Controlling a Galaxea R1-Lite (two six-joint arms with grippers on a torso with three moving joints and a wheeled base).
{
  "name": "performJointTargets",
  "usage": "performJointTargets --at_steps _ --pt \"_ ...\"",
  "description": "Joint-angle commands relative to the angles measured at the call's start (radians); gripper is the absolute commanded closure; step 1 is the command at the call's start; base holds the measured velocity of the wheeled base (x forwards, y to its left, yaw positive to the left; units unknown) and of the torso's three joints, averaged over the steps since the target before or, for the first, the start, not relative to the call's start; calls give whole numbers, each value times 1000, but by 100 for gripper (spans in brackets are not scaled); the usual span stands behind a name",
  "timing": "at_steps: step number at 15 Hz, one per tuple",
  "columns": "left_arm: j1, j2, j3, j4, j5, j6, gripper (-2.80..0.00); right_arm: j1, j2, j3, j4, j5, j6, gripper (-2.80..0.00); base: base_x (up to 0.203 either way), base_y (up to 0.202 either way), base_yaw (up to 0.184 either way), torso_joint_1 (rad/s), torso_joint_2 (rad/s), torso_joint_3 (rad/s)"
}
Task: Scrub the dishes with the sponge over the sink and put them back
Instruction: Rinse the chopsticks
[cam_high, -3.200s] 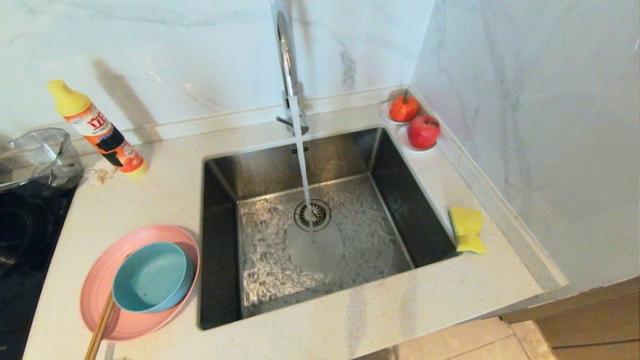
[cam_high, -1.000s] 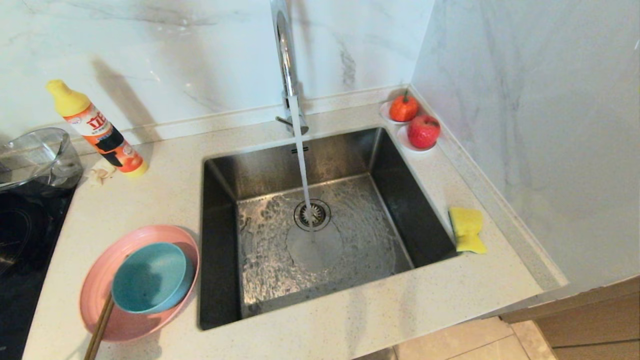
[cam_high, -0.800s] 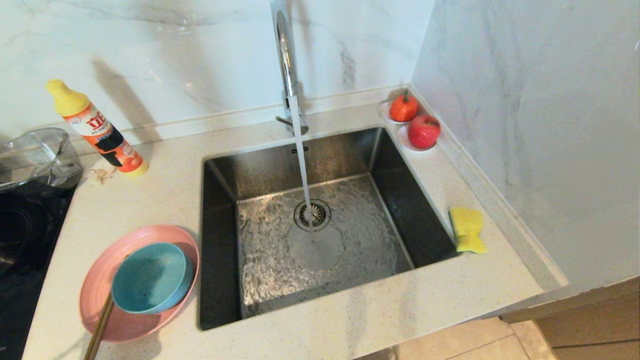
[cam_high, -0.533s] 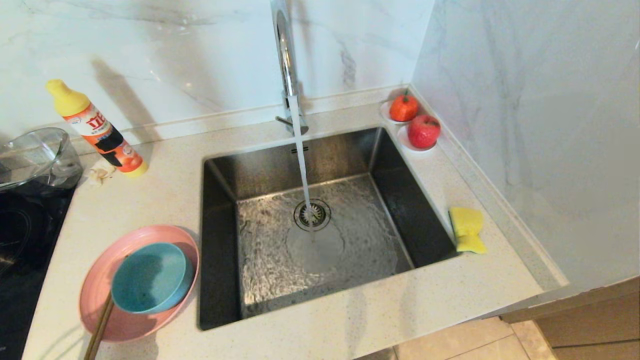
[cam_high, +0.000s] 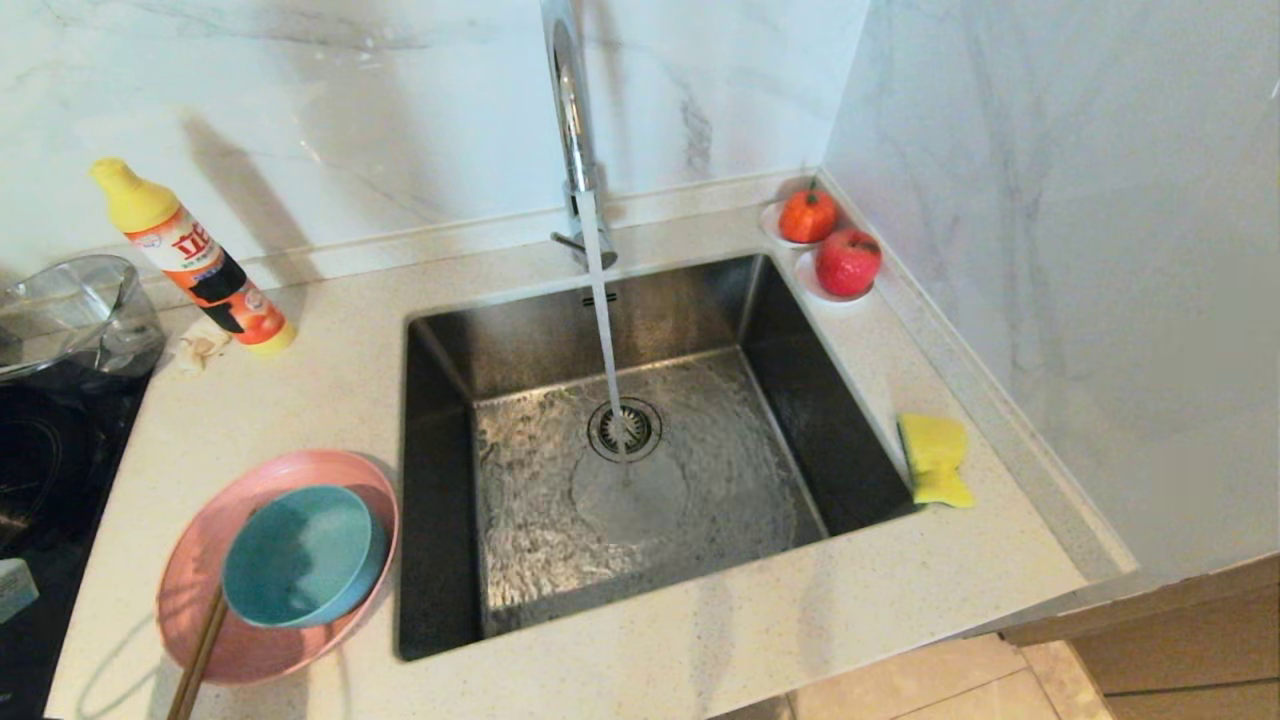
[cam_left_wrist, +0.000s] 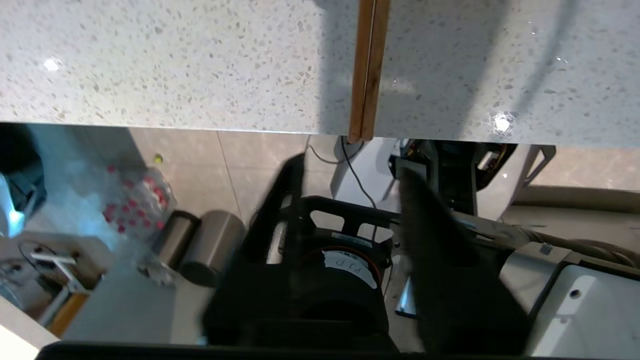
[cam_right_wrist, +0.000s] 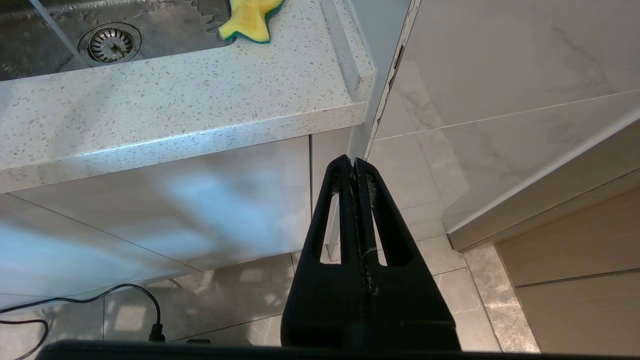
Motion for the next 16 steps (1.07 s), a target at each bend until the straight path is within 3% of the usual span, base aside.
performJointTargets --at_steps 1,6,10,16 --pt "15 47 1 8 1 -2 -280 0 0 0 0 0 0 0 0 0 0 0 0 0" --pt "16 95 27 14 -2 -11 -280 0 0 0 0 0 0 0 0 0 0 0 0 0" --pt "16 152 53 -7 -6 -71 -280 0 0 0 0 0 0 0 0 0 0 0 0 0" --pt "16 212 69 -61 -33 -77 -280 0 0 0 0 0 0 0 0 0 0 0 0 0"
